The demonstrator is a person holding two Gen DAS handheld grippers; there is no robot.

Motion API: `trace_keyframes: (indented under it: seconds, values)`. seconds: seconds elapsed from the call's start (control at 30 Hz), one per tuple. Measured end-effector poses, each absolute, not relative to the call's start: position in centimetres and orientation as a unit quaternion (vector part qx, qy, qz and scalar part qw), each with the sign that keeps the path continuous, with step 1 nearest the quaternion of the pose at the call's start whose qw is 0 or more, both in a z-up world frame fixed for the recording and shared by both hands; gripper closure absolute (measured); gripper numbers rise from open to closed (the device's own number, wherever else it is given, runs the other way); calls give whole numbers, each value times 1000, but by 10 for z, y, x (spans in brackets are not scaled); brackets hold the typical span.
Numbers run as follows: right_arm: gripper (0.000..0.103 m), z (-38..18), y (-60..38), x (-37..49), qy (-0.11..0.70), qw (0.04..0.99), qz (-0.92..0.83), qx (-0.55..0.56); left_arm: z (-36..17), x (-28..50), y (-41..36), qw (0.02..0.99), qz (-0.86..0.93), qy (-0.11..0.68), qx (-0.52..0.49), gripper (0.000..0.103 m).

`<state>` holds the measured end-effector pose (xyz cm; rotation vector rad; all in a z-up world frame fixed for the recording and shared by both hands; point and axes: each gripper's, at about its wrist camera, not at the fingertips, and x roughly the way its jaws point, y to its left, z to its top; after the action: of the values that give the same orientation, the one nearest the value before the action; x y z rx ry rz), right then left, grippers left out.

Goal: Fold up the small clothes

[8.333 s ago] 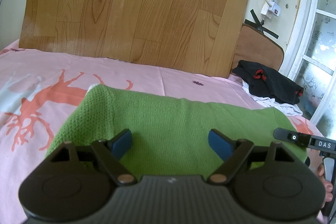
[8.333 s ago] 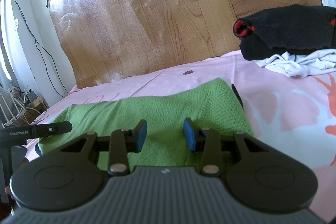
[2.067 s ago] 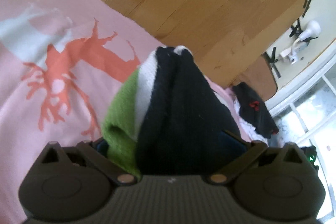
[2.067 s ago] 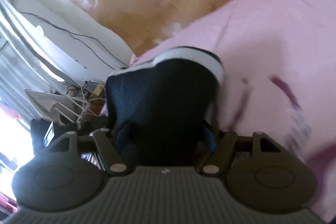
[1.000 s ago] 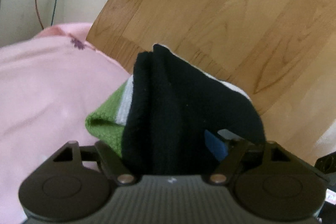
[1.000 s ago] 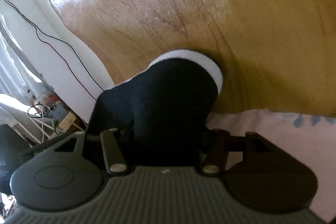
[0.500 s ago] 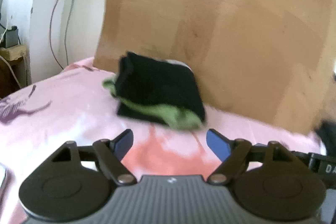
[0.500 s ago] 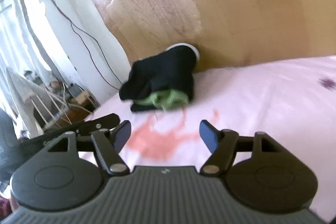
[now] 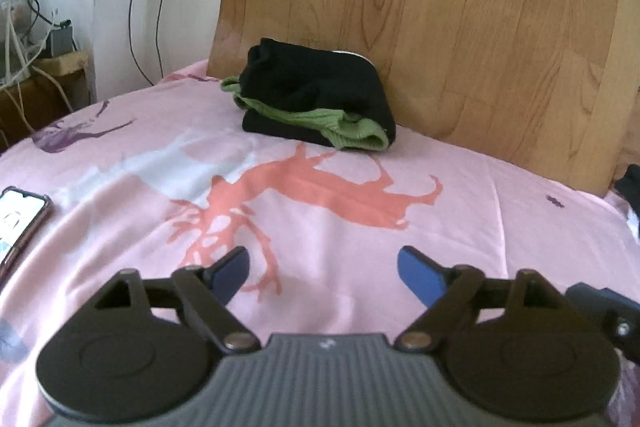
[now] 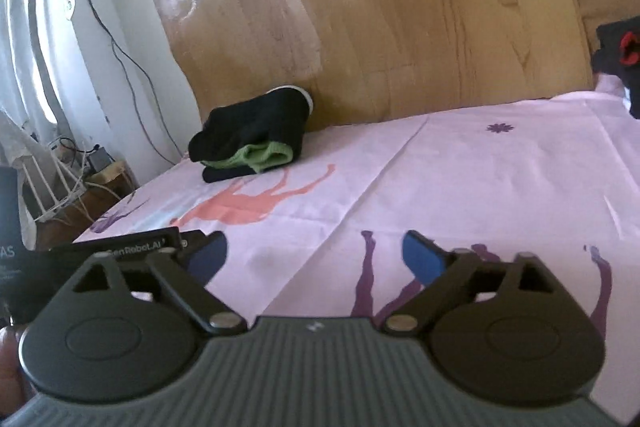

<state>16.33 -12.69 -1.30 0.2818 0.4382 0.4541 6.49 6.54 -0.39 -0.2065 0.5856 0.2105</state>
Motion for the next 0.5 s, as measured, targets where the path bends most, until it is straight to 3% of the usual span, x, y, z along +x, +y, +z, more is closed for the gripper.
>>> trace_keyframes:
  seconds: [0.3, 0.5]
  values:
    - [5, -16, -140, 162, 223, 934, 228, 160, -7, 70, 66, 940, 127, 301, -94, 17]
    - [5, -16, -142, 161, 219, 934, 227, 164, -7, 68, 62, 942, 140, 295, -81, 4]
